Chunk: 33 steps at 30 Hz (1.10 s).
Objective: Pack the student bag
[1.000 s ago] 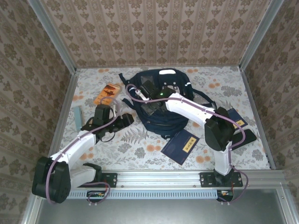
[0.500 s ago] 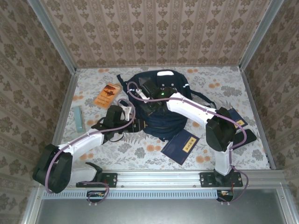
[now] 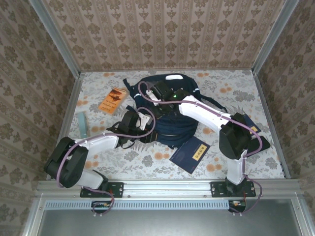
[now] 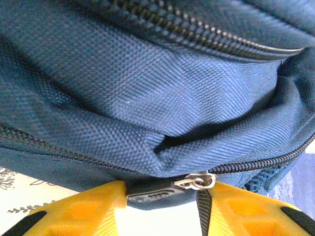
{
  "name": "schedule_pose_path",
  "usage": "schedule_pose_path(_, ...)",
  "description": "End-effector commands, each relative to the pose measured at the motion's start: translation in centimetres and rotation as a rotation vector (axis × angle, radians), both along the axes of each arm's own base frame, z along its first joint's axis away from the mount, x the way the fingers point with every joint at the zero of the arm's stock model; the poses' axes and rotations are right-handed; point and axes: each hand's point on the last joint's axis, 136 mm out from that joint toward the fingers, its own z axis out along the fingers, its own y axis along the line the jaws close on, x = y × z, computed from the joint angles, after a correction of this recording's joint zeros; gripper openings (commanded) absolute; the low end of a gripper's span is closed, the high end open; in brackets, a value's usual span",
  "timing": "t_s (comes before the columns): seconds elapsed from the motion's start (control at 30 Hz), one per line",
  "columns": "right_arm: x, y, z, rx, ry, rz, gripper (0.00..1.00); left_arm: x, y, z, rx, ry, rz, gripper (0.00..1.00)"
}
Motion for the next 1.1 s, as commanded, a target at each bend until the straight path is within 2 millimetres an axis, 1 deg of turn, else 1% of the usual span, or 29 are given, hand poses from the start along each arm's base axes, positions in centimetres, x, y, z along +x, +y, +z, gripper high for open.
schedule_pose_path(0.0,0.3,1.0,5.3,0.122,-0.073,0.009,0.0,1.5,-1.1,1.9,-0.04,-0.097,-0.022,0.36)
schedule_pose_path(0.1,0.4,0.8,5.2,0.121,-0.072,0.002,0.0,1.6,-1.1,2.5,-0.054,-0.114,-0.017,0.27)
schedule_pose_path(0.17,0.4,0.7,5.2,0.12,-0.074,-0.001,0.0,1.7,-0.8,2.7,-0.053,-0.125,-0.001,0.21)
schedule_pose_path(0.27,0.5,0.4,5.0,0.118,-0.072,-0.009,0.0,1.8,0.2,2.6,-0.045,-0.131,0.036,0.12)
schedule_pose_path(0.37,0.5,0.2,4.9,0.114,-0.072,-0.017,0.0,1.9,1.2,2.6,-0.03,-0.136,0.08,0.05)
schedule_pose_path(0.47,0.3,-0.2,4.9,0.108,-0.072,-0.021,0.0,2.1,2.4,2.6,-0.007,-0.148,0.126,0.0)
schedule_pose_path(0.6,-0.3,-0.8,4.7,0.095,-0.071,-0.017,0.0,2.3,3.9,2.5,0.036,-0.155,0.179,0.0)
schedule_pose_path(0.73,-1.3,-1.5,4.3,0.076,-0.061,0.0,0.0,3.0,5.7,2.5,0.09,-0.153,0.233,0.0)
schedule_pose_path(0.83,-2.0,-1.9,4.0,0.072,-0.057,0.022,0.0,4.2,7.5,2.3,0.133,-0.142,0.313,0.0)
schedule_pose_path(0.97,-3.0,-1.6,4.2,0.107,-0.048,0.066,0.0,5.9,8.7,2.0,0.137,-0.125,0.403,0.0)
schedule_pose_path(1.03,-3.2,-1.2,4.3,0.129,-0.042,0.077,0.01,7.1,9.5,2.0,0.136,-0.113,0.446,0.0)
schedule_pose_path(1.07,-3.2,-1.0,4.1,0.137,-0.038,0.077,0.01,7.5,9.5,2.0,0.134,-0.107,0.457,0.0)
